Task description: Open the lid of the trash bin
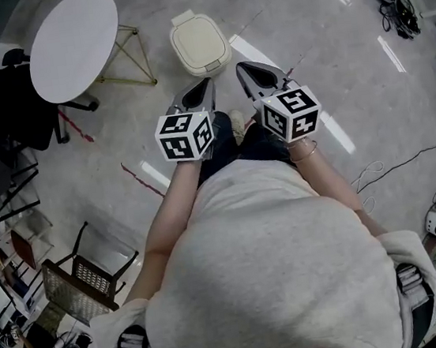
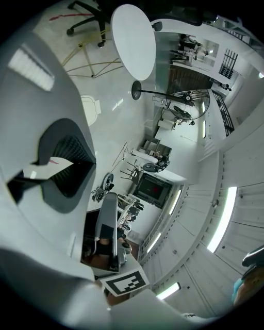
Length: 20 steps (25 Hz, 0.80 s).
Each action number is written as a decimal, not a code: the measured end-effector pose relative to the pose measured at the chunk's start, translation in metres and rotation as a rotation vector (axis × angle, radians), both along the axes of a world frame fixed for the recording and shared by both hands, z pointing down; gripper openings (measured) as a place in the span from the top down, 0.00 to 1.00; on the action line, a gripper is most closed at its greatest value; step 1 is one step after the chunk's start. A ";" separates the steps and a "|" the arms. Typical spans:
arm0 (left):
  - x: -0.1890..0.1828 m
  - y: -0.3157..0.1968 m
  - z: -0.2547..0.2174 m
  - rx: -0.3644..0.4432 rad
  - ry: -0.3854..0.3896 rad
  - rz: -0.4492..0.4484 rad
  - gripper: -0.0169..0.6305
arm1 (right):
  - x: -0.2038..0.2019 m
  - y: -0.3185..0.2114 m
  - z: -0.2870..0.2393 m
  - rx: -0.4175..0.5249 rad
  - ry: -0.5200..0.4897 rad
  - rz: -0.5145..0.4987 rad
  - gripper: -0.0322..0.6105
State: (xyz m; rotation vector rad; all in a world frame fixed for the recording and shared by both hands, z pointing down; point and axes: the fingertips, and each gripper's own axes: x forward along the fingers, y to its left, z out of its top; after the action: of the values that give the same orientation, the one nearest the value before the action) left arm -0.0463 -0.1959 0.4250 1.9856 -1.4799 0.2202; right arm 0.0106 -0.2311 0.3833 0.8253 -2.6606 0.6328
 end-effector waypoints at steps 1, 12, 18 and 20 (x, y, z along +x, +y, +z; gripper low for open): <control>-0.003 0.000 0.003 -0.006 0.005 -0.005 0.96 | -0.001 0.000 0.004 -0.007 0.004 -0.001 0.94; -0.025 -0.015 0.006 -0.055 0.011 0.029 0.96 | -0.013 -0.011 0.017 -0.074 0.024 0.042 0.94; -0.027 -0.024 0.026 -0.092 0.014 0.052 0.96 | -0.008 -0.012 0.047 -0.138 0.065 0.059 0.94; -0.026 -0.028 0.034 -0.101 0.035 0.067 0.96 | -0.008 -0.012 0.060 -0.153 0.084 0.056 0.94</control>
State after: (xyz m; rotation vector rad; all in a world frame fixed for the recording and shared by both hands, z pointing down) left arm -0.0722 -0.2236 0.4592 1.9499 -1.3547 0.2823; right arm 0.0023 -0.2432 0.4433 0.8657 -2.4862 0.7873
